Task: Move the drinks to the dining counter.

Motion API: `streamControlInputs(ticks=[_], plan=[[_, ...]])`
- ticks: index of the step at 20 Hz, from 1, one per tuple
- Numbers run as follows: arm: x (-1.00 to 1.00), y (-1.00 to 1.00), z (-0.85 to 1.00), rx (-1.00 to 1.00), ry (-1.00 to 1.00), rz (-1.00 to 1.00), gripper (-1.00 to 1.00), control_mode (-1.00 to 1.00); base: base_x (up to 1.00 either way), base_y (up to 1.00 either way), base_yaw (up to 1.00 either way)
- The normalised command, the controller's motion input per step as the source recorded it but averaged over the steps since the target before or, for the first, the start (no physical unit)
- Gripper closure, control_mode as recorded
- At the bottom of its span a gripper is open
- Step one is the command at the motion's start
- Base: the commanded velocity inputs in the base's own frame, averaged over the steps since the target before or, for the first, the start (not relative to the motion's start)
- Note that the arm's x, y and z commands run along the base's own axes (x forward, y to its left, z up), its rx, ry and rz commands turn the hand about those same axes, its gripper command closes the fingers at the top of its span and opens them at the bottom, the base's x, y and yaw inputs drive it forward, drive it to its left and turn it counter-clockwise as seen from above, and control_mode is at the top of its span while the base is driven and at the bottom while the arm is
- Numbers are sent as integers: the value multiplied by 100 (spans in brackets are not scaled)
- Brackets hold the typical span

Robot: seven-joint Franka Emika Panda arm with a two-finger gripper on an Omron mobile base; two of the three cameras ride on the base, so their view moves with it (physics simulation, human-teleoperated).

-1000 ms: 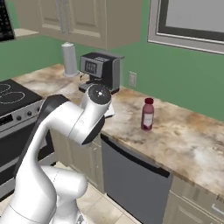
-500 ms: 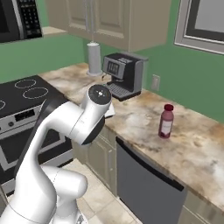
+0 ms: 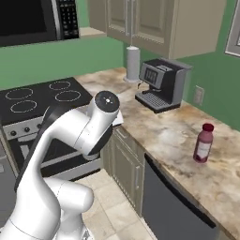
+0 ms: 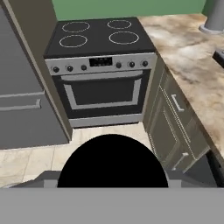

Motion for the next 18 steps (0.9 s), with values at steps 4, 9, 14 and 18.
streamControlInputs(ticks=[4,9,14,18], plan=[[0,0,0,0,0,0,100,100,-22,4,37],[0,0,0,0,0,0,100,100,-22,3,37],[0,0,0,0,0,0,100,100,-26,3,37],[0,0,0,0,0,0,100,100,-28,4,37]])
